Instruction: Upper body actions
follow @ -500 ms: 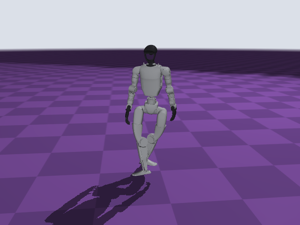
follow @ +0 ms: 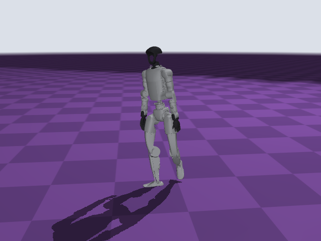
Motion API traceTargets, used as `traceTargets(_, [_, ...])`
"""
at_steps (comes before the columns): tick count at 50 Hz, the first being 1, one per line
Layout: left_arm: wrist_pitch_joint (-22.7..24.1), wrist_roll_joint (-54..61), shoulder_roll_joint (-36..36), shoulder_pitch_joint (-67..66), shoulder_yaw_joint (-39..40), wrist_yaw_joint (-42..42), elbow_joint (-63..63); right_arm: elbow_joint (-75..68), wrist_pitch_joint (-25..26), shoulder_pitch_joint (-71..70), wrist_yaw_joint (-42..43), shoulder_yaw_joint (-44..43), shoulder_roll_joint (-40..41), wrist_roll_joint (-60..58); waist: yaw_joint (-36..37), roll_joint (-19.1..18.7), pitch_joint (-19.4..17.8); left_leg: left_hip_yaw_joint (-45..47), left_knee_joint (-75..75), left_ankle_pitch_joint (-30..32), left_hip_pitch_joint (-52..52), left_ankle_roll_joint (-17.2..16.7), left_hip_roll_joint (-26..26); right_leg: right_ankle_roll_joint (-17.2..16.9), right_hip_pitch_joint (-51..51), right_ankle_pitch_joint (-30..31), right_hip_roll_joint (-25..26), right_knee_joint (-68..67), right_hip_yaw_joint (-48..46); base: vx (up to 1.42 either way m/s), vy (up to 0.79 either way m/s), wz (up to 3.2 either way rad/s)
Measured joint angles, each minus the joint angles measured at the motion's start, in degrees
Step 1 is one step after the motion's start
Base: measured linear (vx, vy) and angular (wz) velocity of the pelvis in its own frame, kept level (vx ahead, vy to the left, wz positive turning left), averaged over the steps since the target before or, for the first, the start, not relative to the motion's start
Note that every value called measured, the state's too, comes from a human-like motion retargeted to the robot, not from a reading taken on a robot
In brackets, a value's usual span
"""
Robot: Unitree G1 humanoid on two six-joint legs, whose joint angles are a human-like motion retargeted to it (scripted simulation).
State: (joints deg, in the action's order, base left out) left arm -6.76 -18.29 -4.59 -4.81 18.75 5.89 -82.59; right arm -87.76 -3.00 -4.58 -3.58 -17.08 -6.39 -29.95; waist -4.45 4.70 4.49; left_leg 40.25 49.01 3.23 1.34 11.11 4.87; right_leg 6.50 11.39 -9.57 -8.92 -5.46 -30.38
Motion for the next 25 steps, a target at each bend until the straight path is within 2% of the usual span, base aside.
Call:
traceTargets(3, [0.0,0.5,0.1,0.4,0.5,-0.2,-0.5,2.4,-0.9,-1.9,-0.6,3.0,0.8,-1.9,-0.7,0.6,-1.6,0.0,-1.8,-3.6,1.9,1.9,2.4,0.2,-0.5,0.9,-0.3,-0.3,3.3,0.11,0.04,-1.37])
traceTargets(5, [-0.2,0.3,0.2,0.7,0.4,-0.5,-0.9,3.4,-1.3,-2.7,-0.8,4.2,1.3,-2.8,-1.0,0.4,-2.1,-3.3,-5.1,-5.3,4.9,1.5,2.1,0.2,-0.7,1.7,0.0,-0.2,5.0,0.08,0.08,-1.29])
traceTargets(8, [-0.3,0.1,0.4,1.0,0.0,-0.8,-1.4,4.0,-1.6,-2.9,-0.9,4.6,1.8,-3.0,-0.9,-0.6,-2.6,-10.8,-14.4,-5.7,8.4,-1.9,-0.9,0.4,-1.1,2.8,1.6,0.5,7.4,0.1,0.1,-1.25])
traceTargets(12, [-0.4,-0.1,0.7,1.8,-0.7,-0.7,-1.6,2.9,-1.3,-2.3,-0.7,4.0,1.4,-2.5,0.9,-3.1,-4.1,-17.1,-29.4,-6.3,7.9,-5.4,-3.3,0.3,-2.7,3.7,5.0,0.9,10.5,0.16,0.14,-1.37])
traceTargets(15, [-0.1,-0.4,0.9,1.9,-1.1,-0.6,-1.4,0.5,-0.5,-1.6,0.4,3.4,0.3,-3.0,1.5,-6.1,-5.5,-22.6,-39.2,-3.4,5.6,-9.4,-4.4,-0.1,-4.7,3.8,8.7,0.7,13.2,0.22,0.18,-1.22])
traceTargets(17, [0.2,-0.8,1.3,1.5,-1.5,-0.4,-1.4,-1.6,0.3,-0.7,1.5,3.1,-0.7,-3.6,0.5,-7.4,-5.7,-22.1,-42.4,0.6,3.6,-6.7,-5.4,-1.0,-5.9,3.7,9.3,0.2,15.1,0.34,0.28,-0.69])
traceTargets(20, [-0.1,-1.8,1.4,1.1,-1.3,0.6,-2.7,-4.8,2.5,0.6,2.7,3.2,-1.9,-4.5,-2.8,-8.9,-4.3,-21.1,-43.0,1.1,2.9,-7.5,-4.5,-1.9,-6.5,3.8,9.9,0.0,16.5,0.25,0.23,-0.42])
traceTargets(22, [-0.7,-2.5,1.1,2.5,-0.9,0.1,-3.9,-6.6,3.5,0.7,4.2,2.4,-2.0,-2.9,-4.2,-9.3,-4.5,-20.4,-44.6,0.6,1.4,-6.8,-5.4,-2.3,-6.7,4.1,9.8,0.2,16.2,0.02,0.22,-0.44])
traceTargets(25, [-0.5,-2.9,0.0,3.4,-1.5,-0.1,-4.1,-9.5,2.3,1.7,6.0,1.3,-2.8,1.0,-3.8,-9.0,-4.7,-18.0,-47.3,0.2,-1.6,-6.5,-6.7,-2.7,-7.3,4.7,9.7,0.2,17.5,0.13,0.15,-0.69])
